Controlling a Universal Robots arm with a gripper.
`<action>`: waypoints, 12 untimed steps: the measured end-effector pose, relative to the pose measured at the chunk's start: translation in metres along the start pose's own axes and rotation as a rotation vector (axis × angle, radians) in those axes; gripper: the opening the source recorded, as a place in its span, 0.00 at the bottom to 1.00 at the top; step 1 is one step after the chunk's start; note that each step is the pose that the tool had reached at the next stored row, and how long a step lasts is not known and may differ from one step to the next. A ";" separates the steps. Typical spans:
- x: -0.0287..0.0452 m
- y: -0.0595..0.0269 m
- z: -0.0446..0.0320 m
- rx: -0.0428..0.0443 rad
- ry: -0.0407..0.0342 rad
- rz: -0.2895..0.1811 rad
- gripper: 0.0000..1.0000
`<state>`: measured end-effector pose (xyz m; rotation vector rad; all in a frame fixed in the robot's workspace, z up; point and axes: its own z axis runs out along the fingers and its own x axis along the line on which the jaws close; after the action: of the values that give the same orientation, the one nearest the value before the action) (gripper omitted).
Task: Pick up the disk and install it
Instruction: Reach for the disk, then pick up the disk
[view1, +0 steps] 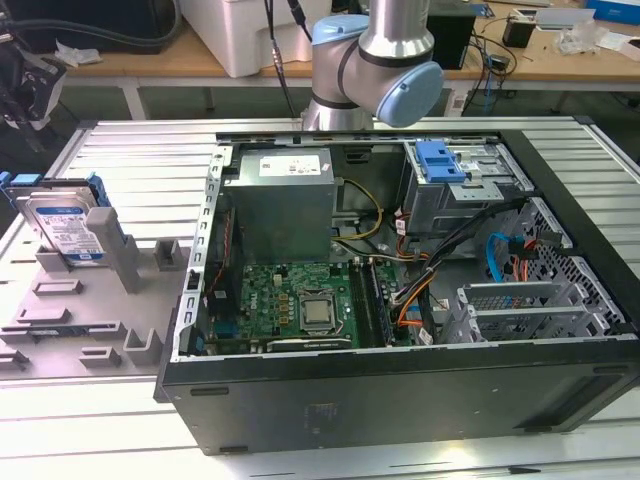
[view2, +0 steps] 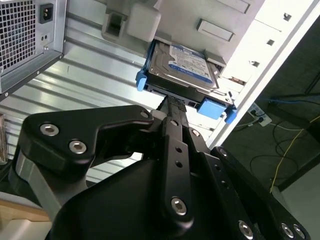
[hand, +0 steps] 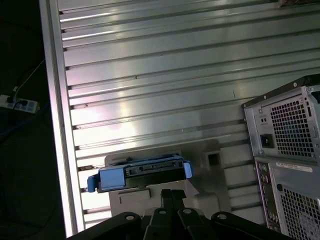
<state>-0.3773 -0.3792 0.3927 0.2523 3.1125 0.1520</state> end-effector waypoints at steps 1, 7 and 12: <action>0.0002 0.0000 0.0000 0.0000 0.0000 0.001 0.11; 0.0004 0.0000 0.0000 0.0000 -0.0001 0.001 0.11; 0.0008 -0.0001 0.0000 0.0000 -0.0004 0.003 0.11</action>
<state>-0.3782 -0.3792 0.3927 0.2575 3.1119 0.1519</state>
